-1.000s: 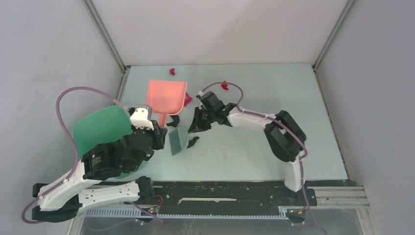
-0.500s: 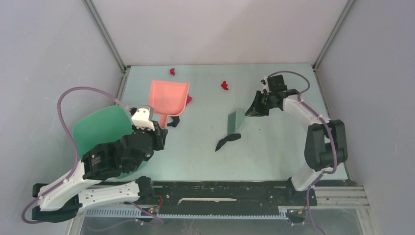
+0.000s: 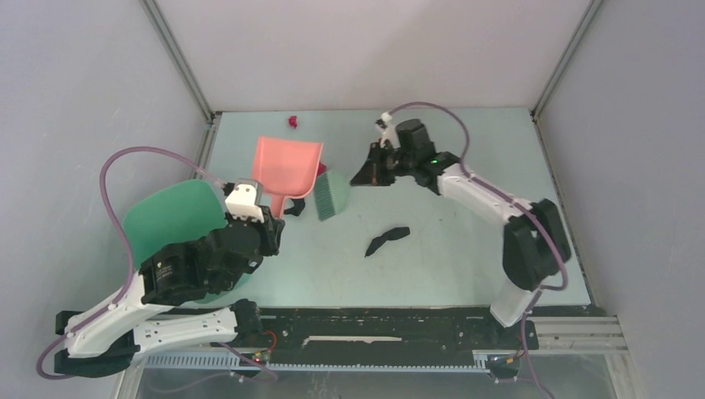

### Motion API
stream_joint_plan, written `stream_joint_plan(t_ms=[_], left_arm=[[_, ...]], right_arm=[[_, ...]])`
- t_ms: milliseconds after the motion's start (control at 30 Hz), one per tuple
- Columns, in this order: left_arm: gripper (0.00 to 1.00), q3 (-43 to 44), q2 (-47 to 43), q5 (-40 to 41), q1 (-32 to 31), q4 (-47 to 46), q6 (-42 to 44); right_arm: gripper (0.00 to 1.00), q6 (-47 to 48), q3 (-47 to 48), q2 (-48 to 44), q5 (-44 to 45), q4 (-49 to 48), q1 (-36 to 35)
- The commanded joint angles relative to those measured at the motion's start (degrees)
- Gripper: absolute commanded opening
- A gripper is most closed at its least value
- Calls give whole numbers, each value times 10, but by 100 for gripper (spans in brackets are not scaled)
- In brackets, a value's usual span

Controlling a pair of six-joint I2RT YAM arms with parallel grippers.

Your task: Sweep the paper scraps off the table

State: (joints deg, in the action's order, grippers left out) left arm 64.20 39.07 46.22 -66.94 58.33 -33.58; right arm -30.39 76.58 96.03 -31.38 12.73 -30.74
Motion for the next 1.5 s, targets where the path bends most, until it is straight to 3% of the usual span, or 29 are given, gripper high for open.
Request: stream_joint_plan(t_ms=[0, 300, 600, 700, 867, 1100, 1233, 1333, 1400, 1467], left_arm=[[0, 30, 1, -1, 1, 16, -18], [0, 36, 25, -12, 1, 28, -24], [0, 44, 44, -15, 1, 25, -9], [0, 51, 45, -25, 1, 25, -12], [0, 41, 32, -33, 1, 11, -13], [0, 35, 39, -61, 1, -3, -4], [0, 27, 38, -71, 1, -10, -9], [0, 27, 38, -78, 1, -15, -12], [0, 30, 37, -83, 1, -14, -14], [0, 33, 32, -86, 1, -5, -21]], right_arm=[[0, -108, 63, 86, 48, -65, -48], [0, -231, 188, 230, 41, -100, -93], [0, -230, 261, 314, 97, -22, -89], [0, -222, 202, 267, 116, 15, -78], [0, -118, 32, 66, 189, 74, -42], [0, -55, -142, -87, 64, 145, 125], [0, -3, -154, -146, 14, 126, 151], [0, 32, -151, -159, -86, 54, 142], [0, 86, -120, -154, -128, 33, 133], [0, 170, -66, -138, -116, 46, 122]])
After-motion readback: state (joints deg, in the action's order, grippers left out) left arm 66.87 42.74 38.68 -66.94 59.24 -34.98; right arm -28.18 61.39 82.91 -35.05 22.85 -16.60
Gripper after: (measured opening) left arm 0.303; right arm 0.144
